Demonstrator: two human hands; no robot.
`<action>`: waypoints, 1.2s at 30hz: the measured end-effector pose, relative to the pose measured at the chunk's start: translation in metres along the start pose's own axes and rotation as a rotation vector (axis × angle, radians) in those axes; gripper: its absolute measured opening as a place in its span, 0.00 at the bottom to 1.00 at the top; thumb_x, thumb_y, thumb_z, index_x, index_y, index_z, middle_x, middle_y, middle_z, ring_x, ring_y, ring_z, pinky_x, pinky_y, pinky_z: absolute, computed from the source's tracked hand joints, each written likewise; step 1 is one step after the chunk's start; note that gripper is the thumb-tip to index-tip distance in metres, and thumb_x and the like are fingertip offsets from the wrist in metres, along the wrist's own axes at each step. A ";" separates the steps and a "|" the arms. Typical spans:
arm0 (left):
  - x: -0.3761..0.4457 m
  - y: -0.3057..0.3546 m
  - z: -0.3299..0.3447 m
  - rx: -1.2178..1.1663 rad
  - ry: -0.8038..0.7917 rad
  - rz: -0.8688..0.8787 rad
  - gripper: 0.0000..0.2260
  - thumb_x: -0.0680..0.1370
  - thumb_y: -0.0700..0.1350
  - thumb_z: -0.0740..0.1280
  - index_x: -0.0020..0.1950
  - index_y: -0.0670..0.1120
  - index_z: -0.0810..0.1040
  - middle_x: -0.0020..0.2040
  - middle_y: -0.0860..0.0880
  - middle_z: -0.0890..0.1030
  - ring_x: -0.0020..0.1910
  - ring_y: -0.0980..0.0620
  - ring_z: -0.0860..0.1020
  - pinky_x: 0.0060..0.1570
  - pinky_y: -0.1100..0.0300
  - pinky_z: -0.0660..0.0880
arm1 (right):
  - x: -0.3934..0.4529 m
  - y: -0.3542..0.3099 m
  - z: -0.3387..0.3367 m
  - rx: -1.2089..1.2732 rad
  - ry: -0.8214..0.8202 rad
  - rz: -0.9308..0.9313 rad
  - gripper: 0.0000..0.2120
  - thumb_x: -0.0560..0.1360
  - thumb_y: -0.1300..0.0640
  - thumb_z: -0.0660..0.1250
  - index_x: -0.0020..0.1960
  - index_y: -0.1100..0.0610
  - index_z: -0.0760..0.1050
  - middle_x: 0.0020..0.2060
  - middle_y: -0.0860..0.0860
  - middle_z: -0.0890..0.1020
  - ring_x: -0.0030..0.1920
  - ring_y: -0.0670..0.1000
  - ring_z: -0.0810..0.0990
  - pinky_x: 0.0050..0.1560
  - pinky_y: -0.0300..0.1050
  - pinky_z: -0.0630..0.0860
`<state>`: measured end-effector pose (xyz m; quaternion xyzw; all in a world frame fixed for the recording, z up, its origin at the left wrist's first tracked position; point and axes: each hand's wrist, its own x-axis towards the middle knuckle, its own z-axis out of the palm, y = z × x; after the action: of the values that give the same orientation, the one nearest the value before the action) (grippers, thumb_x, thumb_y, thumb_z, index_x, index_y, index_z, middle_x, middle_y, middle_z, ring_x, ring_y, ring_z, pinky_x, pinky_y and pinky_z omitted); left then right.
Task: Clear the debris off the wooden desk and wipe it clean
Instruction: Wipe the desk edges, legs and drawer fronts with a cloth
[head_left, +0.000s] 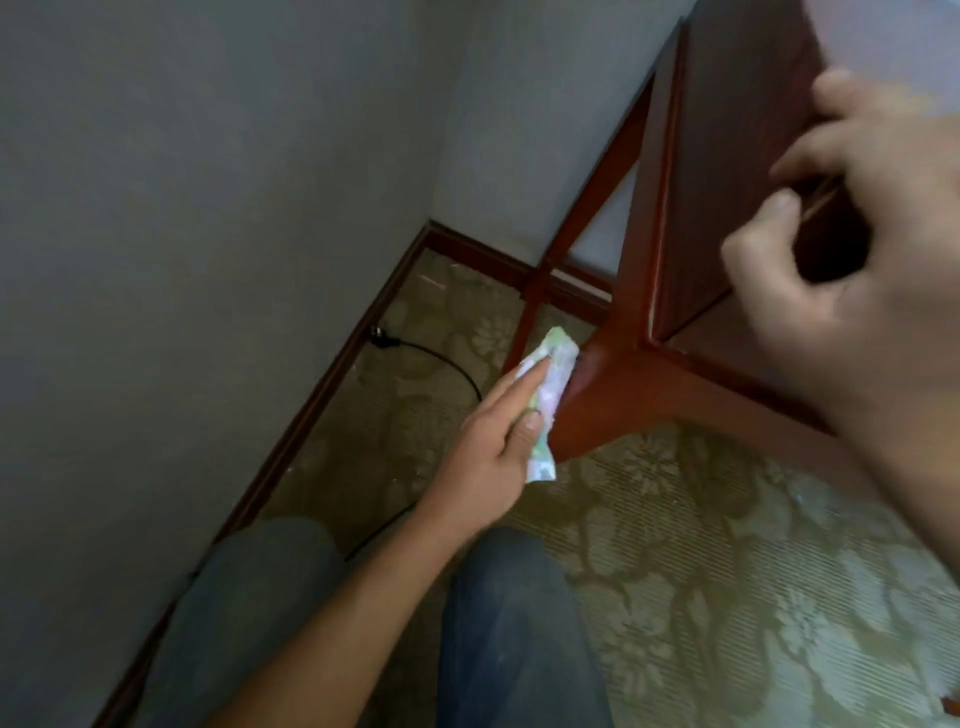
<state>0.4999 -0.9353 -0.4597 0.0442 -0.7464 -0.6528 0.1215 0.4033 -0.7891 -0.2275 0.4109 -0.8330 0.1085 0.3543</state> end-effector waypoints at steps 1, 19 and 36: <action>0.002 -0.015 0.000 0.028 -0.023 0.000 0.21 0.87 0.40 0.59 0.76 0.60 0.63 0.73 0.68 0.64 0.70 0.78 0.62 0.67 0.80 0.58 | -0.002 0.001 0.002 -0.041 0.066 0.017 0.09 0.81 0.47 0.59 0.56 0.47 0.76 0.66 0.44 0.80 0.66 0.54 0.80 0.59 0.60 0.77; -0.004 -0.049 0.008 -0.025 -0.003 0.141 0.20 0.85 0.49 0.57 0.73 0.70 0.61 0.80 0.57 0.65 0.75 0.68 0.64 0.72 0.71 0.65 | -0.048 -0.030 0.044 -0.587 -0.003 -0.423 0.23 0.82 0.42 0.62 0.50 0.62 0.82 0.59 0.54 0.85 0.75 0.60 0.73 0.78 0.72 0.39; -0.015 -0.098 0.011 -0.060 -0.079 -0.072 0.22 0.87 0.43 0.57 0.77 0.64 0.60 0.79 0.60 0.60 0.75 0.65 0.60 0.78 0.55 0.62 | -0.053 -0.033 0.053 -0.724 0.052 -0.425 0.18 0.83 0.47 0.64 0.41 0.59 0.75 0.43 0.51 0.83 0.50 0.60 0.82 0.71 0.81 0.50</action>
<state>0.5024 -0.9359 -0.5589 0.0416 -0.7285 -0.6802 0.0697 0.4239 -0.8027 -0.3052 0.4197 -0.7047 -0.2563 0.5113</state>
